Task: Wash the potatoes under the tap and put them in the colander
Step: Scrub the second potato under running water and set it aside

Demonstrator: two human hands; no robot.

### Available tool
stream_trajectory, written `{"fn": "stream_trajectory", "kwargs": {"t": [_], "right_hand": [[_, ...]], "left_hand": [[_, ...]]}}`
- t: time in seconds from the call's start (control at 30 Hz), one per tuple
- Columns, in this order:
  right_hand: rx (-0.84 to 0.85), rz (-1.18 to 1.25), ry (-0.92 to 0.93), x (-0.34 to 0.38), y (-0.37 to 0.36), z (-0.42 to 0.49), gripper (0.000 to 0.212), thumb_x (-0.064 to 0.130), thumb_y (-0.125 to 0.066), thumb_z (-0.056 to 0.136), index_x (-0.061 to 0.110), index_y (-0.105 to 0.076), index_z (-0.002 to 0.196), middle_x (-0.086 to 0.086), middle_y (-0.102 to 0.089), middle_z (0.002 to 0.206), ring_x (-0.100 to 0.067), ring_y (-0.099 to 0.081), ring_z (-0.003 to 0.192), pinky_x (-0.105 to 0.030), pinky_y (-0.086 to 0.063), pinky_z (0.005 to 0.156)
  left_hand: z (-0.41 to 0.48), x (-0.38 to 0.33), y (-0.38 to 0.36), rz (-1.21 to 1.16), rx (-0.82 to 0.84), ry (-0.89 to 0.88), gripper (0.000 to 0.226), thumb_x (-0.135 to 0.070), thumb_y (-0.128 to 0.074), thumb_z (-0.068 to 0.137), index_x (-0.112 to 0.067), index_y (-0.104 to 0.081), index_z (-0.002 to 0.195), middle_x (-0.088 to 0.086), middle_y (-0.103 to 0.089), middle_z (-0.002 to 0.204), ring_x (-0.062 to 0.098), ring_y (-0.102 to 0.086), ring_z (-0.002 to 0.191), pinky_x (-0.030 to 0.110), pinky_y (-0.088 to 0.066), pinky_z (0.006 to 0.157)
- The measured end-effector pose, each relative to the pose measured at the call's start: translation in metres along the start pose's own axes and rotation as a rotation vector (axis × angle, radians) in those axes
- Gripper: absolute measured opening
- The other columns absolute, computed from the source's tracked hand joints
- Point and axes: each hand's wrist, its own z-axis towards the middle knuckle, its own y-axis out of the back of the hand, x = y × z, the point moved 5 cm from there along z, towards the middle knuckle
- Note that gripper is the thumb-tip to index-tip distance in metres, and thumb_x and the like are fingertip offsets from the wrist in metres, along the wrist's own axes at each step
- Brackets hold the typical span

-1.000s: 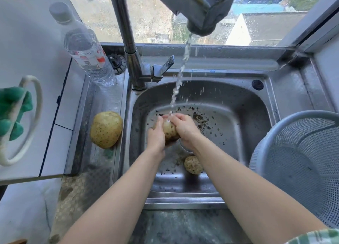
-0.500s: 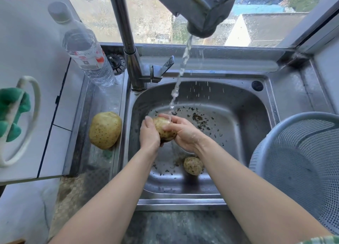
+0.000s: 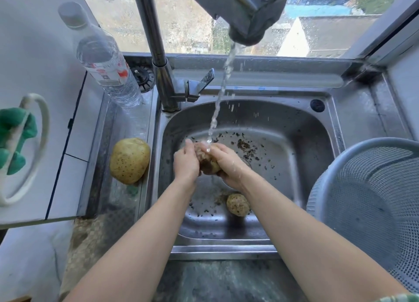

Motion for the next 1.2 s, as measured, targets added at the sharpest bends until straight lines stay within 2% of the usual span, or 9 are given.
{"fn": "stream_trajectory", "kwargs": {"t": [0.07, 0.2, 0.37, 0.5, 0.7, 0.87, 1.03, 1.17, 1.2], "right_hand": [[-0.069, 0.186, -0.034, 0.003, 0.004, 0.000, 0.037, 0.041, -0.059, 0.093, 0.012, -0.064, 0.114, -0.013, -0.071, 0.103, -0.023, -0.069, 0.086, -0.030, -0.057, 0.060], [-0.156, 0.189, -0.111, -0.001, 0.009, 0.003, 0.041, 0.046, -0.051, 0.096, 0.010, -0.065, 0.112, -0.016, -0.071, 0.104, -0.025, -0.069, 0.084, -0.029, -0.055, 0.057], [-0.202, 0.066, -0.094, -0.009, 0.007, 0.004, 0.043, 0.049, -0.048, 0.096, 0.009, -0.064, 0.102, -0.017, -0.071, 0.088, -0.024, -0.063, 0.061, -0.029, -0.050, 0.050], [-0.236, 0.121, -0.062, -0.006, 0.008, 0.009, 0.043, 0.049, -0.047, 0.096, 0.011, -0.067, 0.100, -0.016, -0.073, 0.097, -0.030, -0.071, 0.083, -0.043, -0.061, 0.070], [-0.227, 0.005, -0.038, -0.005, 0.006, 0.007, 0.045, 0.048, -0.037, 0.100, 0.011, -0.057, 0.115, -0.020, -0.066, 0.104, -0.024, -0.061, 0.065, -0.020, -0.042, 0.037], [-0.227, 0.023, -0.070, -0.002, 0.009, 0.008, 0.043, 0.049, -0.036, 0.098, 0.015, -0.058, 0.111, -0.019, -0.066, 0.111, -0.024, -0.062, 0.072, -0.023, -0.043, 0.040], [-0.236, 0.003, -0.041, 0.001, 0.007, 0.005, 0.030, 0.041, -0.033, 0.101, 0.017, -0.050, 0.109, -0.019, -0.059, 0.114, -0.030, -0.062, 0.082, -0.022, -0.043, 0.037], [-0.243, -0.023, -0.054, 0.008, 0.010, 0.006, 0.031, 0.042, -0.034, 0.100, 0.018, -0.053, 0.103, -0.017, -0.063, 0.102, -0.026, -0.059, 0.069, -0.023, -0.039, 0.037], [-0.247, -0.040, -0.054, 0.009, 0.011, 0.006, 0.031, 0.042, -0.034, 0.100, 0.018, -0.053, 0.100, -0.017, -0.063, 0.100, -0.026, -0.058, 0.068, -0.023, -0.039, 0.037]], "left_hand": [[-0.010, -0.007, -0.005, -0.082, 0.115, -0.086, 0.036, -0.035, -0.040, 0.105, -0.010, -0.065, 0.113, 0.002, -0.062, 0.081, 0.006, -0.059, 0.062, 0.017, -0.047, 0.048], [-0.018, -0.005, -0.013, 0.029, 0.247, -0.240, 0.037, -0.033, -0.066, 0.092, -0.019, -0.059, 0.125, -0.001, -0.066, 0.108, 0.014, -0.066, 0.100, 0.030, -0.057, 0.085], [-0.011, -0.008, -0.005, -0.047, 0.096, -0.150, 0.028, -0.035, -0.055, 0.099, -0.012, -0.072, 0.102, 0.002, -0.065, 0.071, 0.011, -0.061, 0.060, 0.018, -0.047, 0.044], [-0.023, -0.001, -0.017, 0.009, 0.266, -0.179, 0.055, -0.036, -0.064, 0.093, -0.008, -0.048, 0.138, 0.013, -0.064, 0.121, 0.024, -0.064, 0.112, 0.033, -0.057, 0.090], [-0.010, -0.007, -0.008, 0.003, 0.060, -0.191, 0.026, -0.035, -0.049, 0.101, -0.018, -0.067, 0.093, -0.001, -0.063, 0.078, 0.014, -0.056, 0.067, 0.022, -0.042, 0.051], [-0.021, -0.002, -0.013, 0.061, 0.331, -0.214, 0.044, -0.031, -0.063, 0.094, -0.016, -0.051, 0.134, 0.004, -0.063, 0.118, 0.017, -0.063, 0.107, 0.032, -0.054, 0.091], [-0.014, -0.014, -0.009, 0.078, 0.122, -0.220, 0.026, -0.032, -0.052, 0.100, -0.009, -0.065, 0.104, 0.002, -0.064, 0.085, 0.015, -0.059, 0.076, 0.020, -0.046, 0.054], [-0.026, -0.011, -0.011, -0.008, 0.314, -0.171, 0.043, -0.023, -0.052, 0.101, 0.001, -0.048, 0.136, 0.026, -0.060, 0.111, 0.024, -0.066, 0.077, 0.039, -0.052, 0.066], [-0.029, -0.010, -0.011, -0.016, 0.352, -0.174, 0.044, -0.018, -0.053, 0.100, 0.002, -0.045, 0.138, 0.023, -0.060, 0.102, 0.015, -0.065, 0.066, 0.034, -0.047, 0.055]]}}
